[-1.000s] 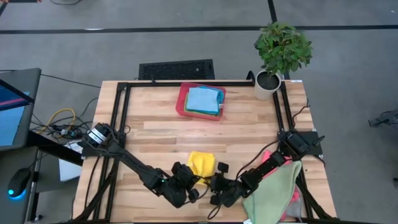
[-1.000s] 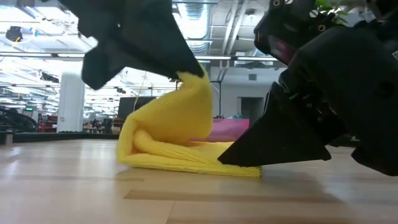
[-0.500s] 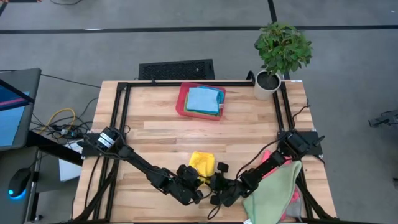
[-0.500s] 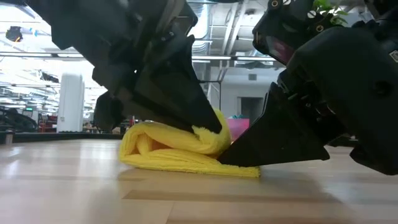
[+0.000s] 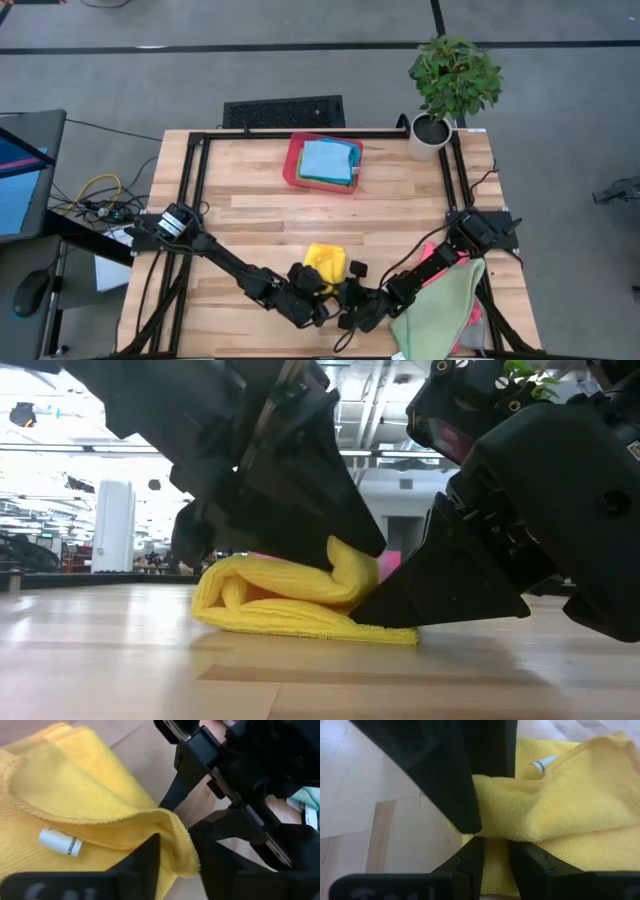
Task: Fold microfiber towels
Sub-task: Fold the yellow microfiber cloth
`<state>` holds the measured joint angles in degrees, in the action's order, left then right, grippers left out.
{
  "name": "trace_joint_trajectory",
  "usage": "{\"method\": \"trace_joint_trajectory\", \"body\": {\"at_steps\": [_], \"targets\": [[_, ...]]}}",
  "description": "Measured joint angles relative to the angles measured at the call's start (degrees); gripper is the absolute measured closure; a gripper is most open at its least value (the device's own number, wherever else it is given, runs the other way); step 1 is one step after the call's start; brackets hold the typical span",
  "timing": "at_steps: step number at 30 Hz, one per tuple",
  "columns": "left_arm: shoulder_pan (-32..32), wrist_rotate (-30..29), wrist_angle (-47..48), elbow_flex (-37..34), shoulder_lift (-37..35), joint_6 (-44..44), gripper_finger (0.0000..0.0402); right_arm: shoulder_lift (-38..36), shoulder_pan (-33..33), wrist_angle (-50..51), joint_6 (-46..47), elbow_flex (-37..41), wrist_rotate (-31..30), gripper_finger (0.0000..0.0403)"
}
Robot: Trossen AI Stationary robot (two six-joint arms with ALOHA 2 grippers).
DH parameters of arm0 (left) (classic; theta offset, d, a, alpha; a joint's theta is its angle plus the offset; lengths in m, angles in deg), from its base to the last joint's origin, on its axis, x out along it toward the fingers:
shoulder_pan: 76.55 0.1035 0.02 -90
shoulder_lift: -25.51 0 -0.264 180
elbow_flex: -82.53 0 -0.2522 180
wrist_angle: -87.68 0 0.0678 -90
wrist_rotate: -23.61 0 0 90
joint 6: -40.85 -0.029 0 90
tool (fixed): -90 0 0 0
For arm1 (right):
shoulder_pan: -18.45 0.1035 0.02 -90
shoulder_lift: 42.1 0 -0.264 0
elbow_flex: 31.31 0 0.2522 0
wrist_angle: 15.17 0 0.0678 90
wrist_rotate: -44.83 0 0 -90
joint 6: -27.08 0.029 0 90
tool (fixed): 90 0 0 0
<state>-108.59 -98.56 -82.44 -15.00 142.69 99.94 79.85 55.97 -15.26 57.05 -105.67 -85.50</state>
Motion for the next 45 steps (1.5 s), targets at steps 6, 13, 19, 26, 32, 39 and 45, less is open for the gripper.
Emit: {"method": "trace_joint_trajectory", "body": {"at_steps": [6, 13, 19, 26, 32, 39, 45], "targets": [[1.2, -0.1, -0.2, 0.0, 0.0, 0.0, 0.0209, 0.0, 0.0, 0.0, 0.0, 0.0, 0.0, 0.0285], [2.6, 0.9, -3.2, 0.0, -0.2, -2.5, 0.0183, 0.0, 0.0, 0.0, 0.0, 0.0, 0.0, 0.0285], [2.8, 2.0, -5.1, 0.0, -0.3, -3.6, 0.0183, 0.0, 0.3, 0.0, 0.0, 0.0, 0.0, 0.0285], [4.1, 5.0, -3.6, 0.0, -3.2, -5.5, 0.0183, 0.0, 0.4, 0.1, 0.0, 0.0, 0.0, 0.0285], [4.0, 3.2, 8.2, 0.1, -13.6, -8.9, 0.0192, 0.0, 0.4, 0.1, 0.0, 0.0, 0.0, 0.0285], [-0.7, -7.3, 23.7, 0.1, -18.9, -3.8, 0.0204, -2.7, 0.8, 4.4, 0.0, 0.1, 0.5, 0.0285], [-3.0, -10.5, 25.3, -2.7, -18.8, 2.1, 0.0213, -8.6, 1.2, 10.9, 0.1, 0.0, 0.3, 0.0285]]}}
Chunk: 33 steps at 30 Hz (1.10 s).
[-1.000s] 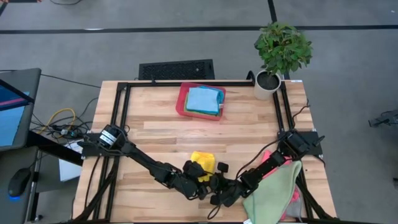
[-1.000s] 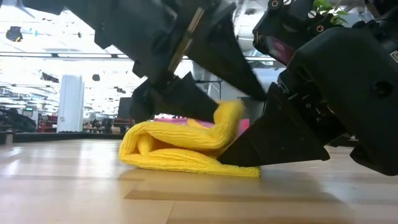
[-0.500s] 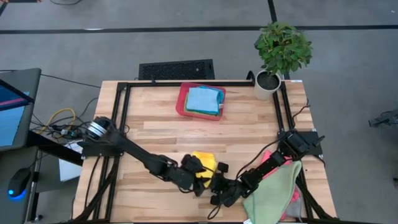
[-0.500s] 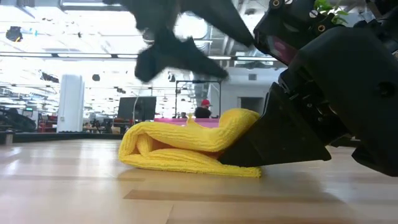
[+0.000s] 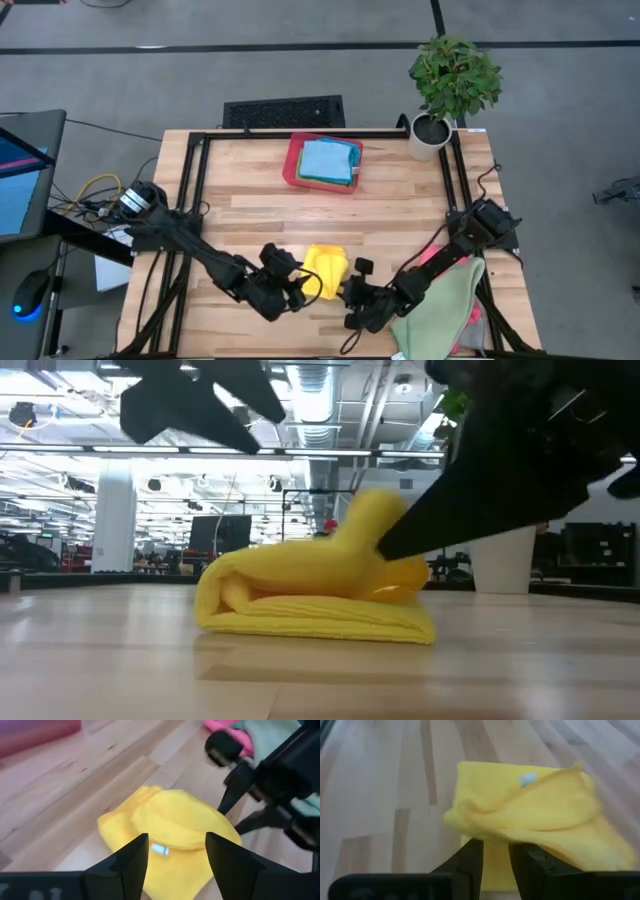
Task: Fold microfiber towels
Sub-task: Fold the yellow microfiber cloth
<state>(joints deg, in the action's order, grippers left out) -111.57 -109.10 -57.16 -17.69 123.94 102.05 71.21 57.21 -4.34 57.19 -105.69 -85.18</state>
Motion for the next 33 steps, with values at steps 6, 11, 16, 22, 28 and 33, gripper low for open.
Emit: {"method": "trace_joint_trajectory", "body": {"at_steps": [6, 11, 16, 22, 28, 33], "targets": [[-2.6, -1.9, -4.6, -4.8, 0.0, 4.4, 0.0217, -4.5, 2.1, 9.2, 6.0, 0.0, -2.4, 0.0285], [-3.8, -4.5, -11.3, -9.8, 0.1, 7.5, 0.0217, -5.7, 2.4, 3.4, 3.2, 0.0, -5.4, 0.0285], [-3.8, -6.3, -20.1, -14.3, 0.1, 7.4, 0.0217, -3.1, -2.2, -2.7, 1.2, 0.0, -2.0, 0.0285], [-4.2, -6.1, -22.4, -17.3, 0.1, 8.8, 0.0217, 1.0, -8.0, -11.6, -3.8, -1.1, 5.4, 0.0285], [-4.9, -6.2, -22.1, -18.7, 0.1, 11.5, 0.0217, 3.8, -11.3, -12.7, -9.0, -6.6, 10.4, 0.0285], [-4.9, -6.7, -22.3, -18.7, 0.1, 11.5, 0.0217, 4.2, -13.1, -3.3, -7.2, -7.6, 12.0, 0.0285]]}}
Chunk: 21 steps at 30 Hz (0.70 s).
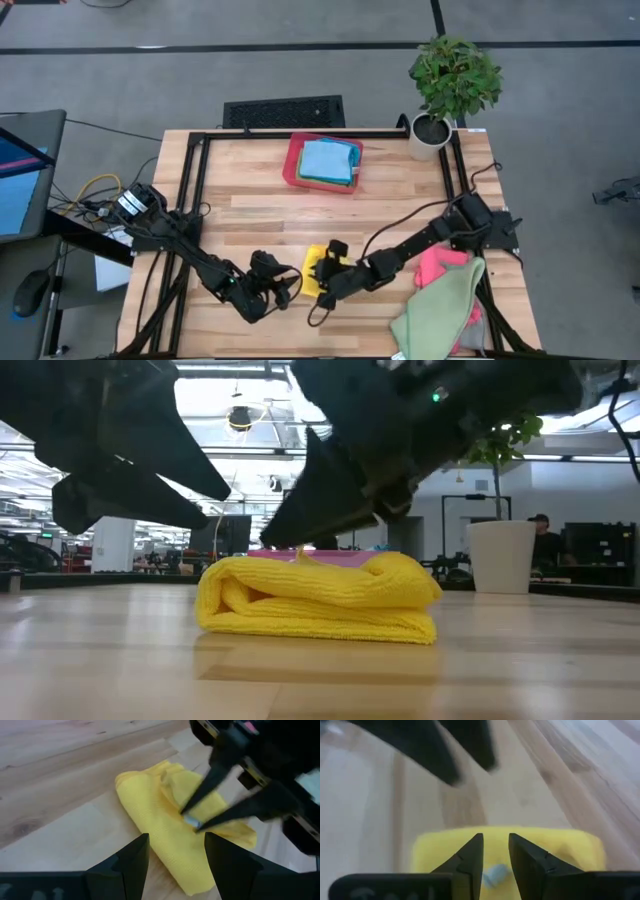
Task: Fold microfiber towels
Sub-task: Fold the yellow microfiber cloth
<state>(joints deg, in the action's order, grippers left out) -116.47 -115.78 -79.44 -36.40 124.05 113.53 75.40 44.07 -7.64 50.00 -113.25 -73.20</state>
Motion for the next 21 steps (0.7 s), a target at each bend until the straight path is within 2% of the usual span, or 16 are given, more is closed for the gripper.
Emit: {"method": "trace_joint_trajectory", "body": {"at_steps": [3, 9, 14, 21], "targets": [[0.0, 0.2, 0.0, 0.0, 0.0, 0.0, 0.0217, -0.8, -0.5, 7.2, 2.0, 0.2, -0.2, 0.0285], [0.0, 0.0, 0.0, 0.0, 0.0, -0.4, 0.0217, -3.4, 1.5, 13.6, 6.1, 0.0, -0.9, 0.0285], [0.0, -0.7, -0.1, 0.0, 0.0, -0.8, 0.0217, -3.7, 2.7, 22.1, 11.7, 0.1, -4.3, 0.0285], [0.0, -1.0, 0.0, 0.0, 0.0, -1.7, 0.0217, -3.7, 5.3, 18.2, 11.5, -0.7, -5.1, 0.0285]]}}
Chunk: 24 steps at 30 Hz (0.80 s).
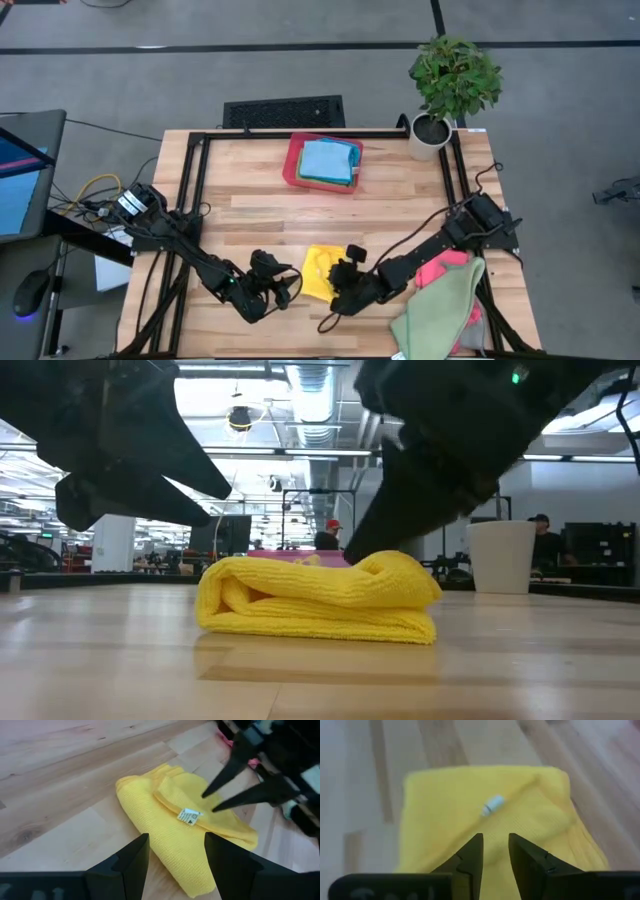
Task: Fold microfiber towels
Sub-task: Fold the yellow microfiber cloth
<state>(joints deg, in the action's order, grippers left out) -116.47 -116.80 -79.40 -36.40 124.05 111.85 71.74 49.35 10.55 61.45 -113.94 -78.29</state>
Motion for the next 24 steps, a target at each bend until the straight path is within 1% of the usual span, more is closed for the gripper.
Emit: {"method": "trace_joint_trajectory", "body": {"at_steps": [4, 7, 12, 16, 19, 22, 24], "targets": [[0.0, -0.3, 0.0, 0.0, 0.0, 0.0, 0.0217, 0.0, -0.7, -0.4, -1.0, -2.1, -0.4, 0.0284], [0.0, -0.9, 0.0, 0.0, 0.0, 0.0, 0.0217, 0.0, -2.6, 0.0, -0.7, -2.1, 0.3, 0.0272], [0.0, -0.9, 0.0, 0.0, 0.0, -0.8, 0.0217, 0.7, -6.0, -1.7, 0.5, -2.1, 4.6, 0.022], [0.0, -1.0, 0.0, 0.0, 0.0, -1.4, 0.0217, 0.8, -6.3, -1.2, 2.9, -2.1, 5.6, 0.0186], [0.0, -1.2, 0.0, 0.0, 0.0, -1.4, 0.0217, 0.8, -6.1, -0.6, 2.9, -2.1, 3.0, 0.018], [0.0, -1.2, 0.0, 0.0, 0.0, -1.4, 0.0217, 0.9, -6.4, -0.6, 2.8, -2.1, 2.9, 0.0183], [0.0, -1.3, 0.0, 0.0, 0.0, -1.4, 0.0217, 2.5, -6.7, -2.1, 2.9, -2.3, 3.2, 0.0187]]}}
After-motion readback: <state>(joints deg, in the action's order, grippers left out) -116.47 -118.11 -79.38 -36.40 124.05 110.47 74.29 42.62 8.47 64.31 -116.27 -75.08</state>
